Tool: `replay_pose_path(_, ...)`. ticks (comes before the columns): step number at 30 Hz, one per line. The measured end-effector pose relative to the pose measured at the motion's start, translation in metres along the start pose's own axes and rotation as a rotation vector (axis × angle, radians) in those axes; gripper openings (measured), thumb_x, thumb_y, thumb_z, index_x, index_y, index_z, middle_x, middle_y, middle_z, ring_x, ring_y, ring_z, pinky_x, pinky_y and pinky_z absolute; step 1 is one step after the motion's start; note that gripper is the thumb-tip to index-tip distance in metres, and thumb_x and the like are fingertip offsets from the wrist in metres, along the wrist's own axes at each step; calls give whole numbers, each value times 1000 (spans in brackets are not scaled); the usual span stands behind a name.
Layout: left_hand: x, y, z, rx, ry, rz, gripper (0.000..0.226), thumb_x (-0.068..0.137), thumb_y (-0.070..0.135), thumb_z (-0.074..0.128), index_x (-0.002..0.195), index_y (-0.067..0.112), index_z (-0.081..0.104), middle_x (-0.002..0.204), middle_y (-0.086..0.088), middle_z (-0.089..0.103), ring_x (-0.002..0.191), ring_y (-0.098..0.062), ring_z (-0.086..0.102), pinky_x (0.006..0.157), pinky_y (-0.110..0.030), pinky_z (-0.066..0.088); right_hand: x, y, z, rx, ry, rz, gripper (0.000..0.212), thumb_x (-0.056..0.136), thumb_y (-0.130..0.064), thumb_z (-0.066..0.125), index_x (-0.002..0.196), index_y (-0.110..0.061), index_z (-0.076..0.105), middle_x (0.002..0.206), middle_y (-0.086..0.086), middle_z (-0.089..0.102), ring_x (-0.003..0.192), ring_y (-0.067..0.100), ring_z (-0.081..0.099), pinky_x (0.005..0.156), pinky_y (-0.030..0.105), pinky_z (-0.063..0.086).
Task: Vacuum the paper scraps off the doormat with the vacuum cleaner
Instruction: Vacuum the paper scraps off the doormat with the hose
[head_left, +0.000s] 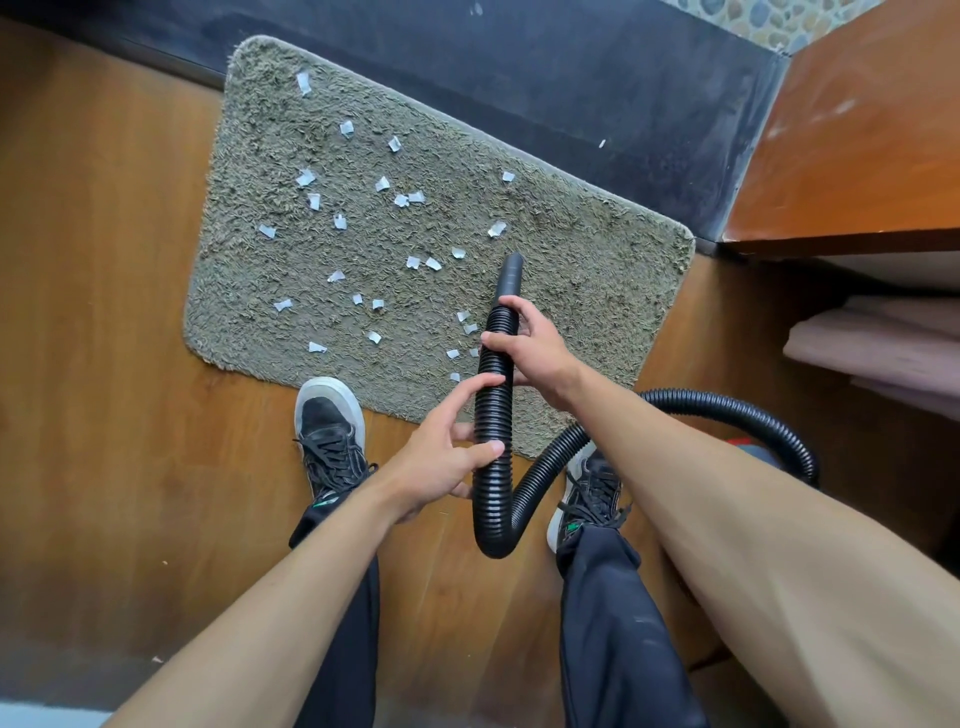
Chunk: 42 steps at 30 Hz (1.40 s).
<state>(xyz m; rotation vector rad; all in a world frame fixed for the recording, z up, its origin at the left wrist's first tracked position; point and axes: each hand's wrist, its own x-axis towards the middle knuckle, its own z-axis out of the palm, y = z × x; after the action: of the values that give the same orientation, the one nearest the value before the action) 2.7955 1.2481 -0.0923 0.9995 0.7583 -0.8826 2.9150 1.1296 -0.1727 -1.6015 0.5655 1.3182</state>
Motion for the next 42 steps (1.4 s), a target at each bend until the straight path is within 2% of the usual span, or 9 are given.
replay_pose_path(7,6,9,-4,-11,-26,-2,63,94,1,58,132,49,44,97,-10,63,84,-17,64,61,-30,56,4,-8,-3,-10,7,0,59,90,-8,66,141,-26,41,115,11,61,87,21,68,75,43,60)
replay_pose_path(11,5,6,-6,-12,-25,0,63,94,3,59,131,51,44,98,-9,65,86,-18,64,63,-32,56,5,-10,1,-28,-9,-4,59,91,-7,64,141,-26,40,107,6,61,83,18,67,66,36,59)
replay_pose_path(16,5,4,-15,-27,9,9,63,95,2,59,132,51,43,98,-8,67,88,-18,65,62,-29,56,11,-19,10,-57,-38,-19,59,90,-6,65,140,-26,41,112,10,61,82,19,68,62,33,58)
replay_pose_path(20,11,7,-21,-33,30,26,63,95,1,58,132,51,44,95,-7,66,87,-20,63,70,-39,59,19,-27,16,-69,-29,-34,59,91,-5,64,141,-25,40,107,8,60,83,20,66,60,33,57)
replay_pose_path(24,17,13,-24,-37,39,43,62,95,1,57,132,50,44,98,-9,65,87,-20,63,64,-33,58,26,-34,17,-76,-17,-56,60,90,-3,63,140,-26,40,109,9,60,87,23,66,68,40,60)
replay_pose_path(27,22,20,-25,-21,40,49,62,95,1,57,132,49,44,98,-10,65,88,-21,64,64,-34,59,29,-41,14,-72,2,-70,59,89,-3,63,139,-26,40,112,12,59,89,25,66,72,43,60)
replay_pose_path(33,36,37,-30,-12,36,74,63,95,-1,56,134,46,44,94,-10,63,86,-21,64,64,-36,59,40,-59,11,-91,34,-112,58,90,-4,63,139,-25,41,111,9,58,84,20,66,56,29,58)
replay_pose_path(36,42,43,-35,0,36,79,63,95,-1,56,135,46,43,93,-11,61,87,-21,63,69,-42,61,45,-66,11,-91,39,-134,58,89,-4,63,139,-24,41,111,8,58,80,17,65,50,24,54)
replay_pose_path(42,41,40,-36,16,15,68,64,95,-1,57,135,48,44,93,-8,64,89,-19,64,68,-40,60,43,-60,7,-74,55,-148,56,90,-6,64,138,-24,42,110,9,58,82,19,65,54,28,57)
